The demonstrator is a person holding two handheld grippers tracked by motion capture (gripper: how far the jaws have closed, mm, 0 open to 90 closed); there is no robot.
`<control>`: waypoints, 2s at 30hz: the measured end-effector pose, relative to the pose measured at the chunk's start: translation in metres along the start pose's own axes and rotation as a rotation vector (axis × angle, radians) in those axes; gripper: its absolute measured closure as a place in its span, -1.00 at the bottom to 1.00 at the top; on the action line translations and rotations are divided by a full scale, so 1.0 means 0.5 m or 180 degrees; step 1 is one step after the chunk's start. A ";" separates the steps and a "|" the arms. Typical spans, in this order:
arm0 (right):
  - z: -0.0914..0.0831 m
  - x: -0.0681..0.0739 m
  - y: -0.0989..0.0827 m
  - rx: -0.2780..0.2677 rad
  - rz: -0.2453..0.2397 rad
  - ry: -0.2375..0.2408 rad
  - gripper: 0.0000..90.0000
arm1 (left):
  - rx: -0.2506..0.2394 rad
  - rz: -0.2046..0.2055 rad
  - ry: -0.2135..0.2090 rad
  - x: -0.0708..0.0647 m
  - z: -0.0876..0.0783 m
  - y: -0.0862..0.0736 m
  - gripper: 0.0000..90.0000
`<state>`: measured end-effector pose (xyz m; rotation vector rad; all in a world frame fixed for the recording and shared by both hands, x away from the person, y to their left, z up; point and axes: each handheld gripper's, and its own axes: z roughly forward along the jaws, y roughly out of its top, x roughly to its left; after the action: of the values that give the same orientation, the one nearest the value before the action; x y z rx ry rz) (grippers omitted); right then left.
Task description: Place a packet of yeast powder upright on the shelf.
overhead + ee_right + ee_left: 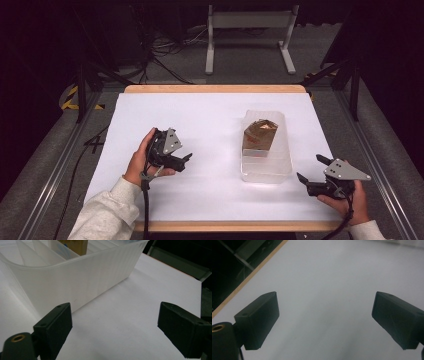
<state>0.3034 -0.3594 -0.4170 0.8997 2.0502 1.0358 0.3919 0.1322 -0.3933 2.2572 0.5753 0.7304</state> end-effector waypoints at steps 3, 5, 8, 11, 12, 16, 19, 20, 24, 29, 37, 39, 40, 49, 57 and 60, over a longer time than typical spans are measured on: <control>0.000 -0.001 0.000 -0.0002 0.0009 0.0000 -0.71 | -0.0022 -0.0071 -0.0032 0.002 -0.002 -0.014 -0.82; 0.000 -0.001 0.000 -0.0003 0.0009 0.0001 -0.71 | 0.0005 -0.0097 -0.0012 0.004 -0.003 -0.027 -0.82; 0.000 -0.001 -0.001 -0.0005 0.0000 -0.0004 -0.71 | 0.0069 -0.0114 0.0012 0.006 -0.010 -0.050 -0.82; -0.001 -0.002 -0.001 -0.0006 0.0001 -0.0024 -0.71 | 0.0098 -0.0116 0.0052 0.008 -0.016 -0.060 -0.83; -0.001 -0.002 -0.001 -0.0006 0.0001 -0.0024 -0.71 | 0.0096 -0.0146 0.0059 0.009 -0.020 -0.067 -0.83; -0.001 -0.003 -0.002 -0.0008 0.0004 -0.0027 -0.71 | 0.0113 -0.0212 0.0065 0.008 -0.031 -0.091 -0.84; 0.000 0.000 -0.001 0.0005 -0.0026 -0.0027 -0.71 | 0.0177 -0.0243 0.0121 0.002 -0.042 -0.120 -0.84; 0.000 0.000 -0.001 0.0007 -0.0033 -0.0033 -0.71 | 0.0197 -0.0251 0.0134 0.001 -0.044 -0.127 -0.84; 0.000 0.001 -0.001 0.0010 -0.0052 -0.0043 -0.71 | 0.0249 -0.0280 0.0162 -0.004 -0.054 -0.150 -0.85; 0.001 0.001 -0.001 0.0008 -0.0066 -0.0053 -0.71 | 0.0191 -0.0409 0.0232 -0.012 -0.079 -0.186 -0.85; 0.003 0.004 0.001 0.0018 -0.0076 -0.0034 -0.71 | 0.0069 -0.0684 0.0265 -0.012 -0.115 -0.246 -0.84; 0.004 0.006 0.001 0.0025 -0.0081 -0.0030 -0.71 | -0.0025 -0.0879 0.0231 -0.007 -0.123 -0.262 -0.84; 0.005 0.006 0.001 0.0027 -0.0079 -0.0025 -0.71 | -0.0039 -0.0901 0.0245 -0.003 -0.126 -0.268 -0.84; 0.008 0.007 0.001 0.0038 -0.0090 -0.0013 -0.71 | -0.0470 -0.1442 0.0206 0.018 -0.163 -0.304 -0.84; 0.009 0.009 0.003 0.0042 -0.0107 0.0007 -0.71 | -0.0456 -0.1414 0.0193 0.016 -0.160 -0.302 -0.85; 0.009 0.008 0.002 0.0042 -0.0100 0.0012 -0.71 | -0.0449 -0.1391 0.0193 0.016 -0.159 -0.300 -0.85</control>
<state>0.3049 -0.3538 -0.4193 0.8700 2.0701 1.0091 0.3179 0.2743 -0.4505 1.8925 0.9751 0.5955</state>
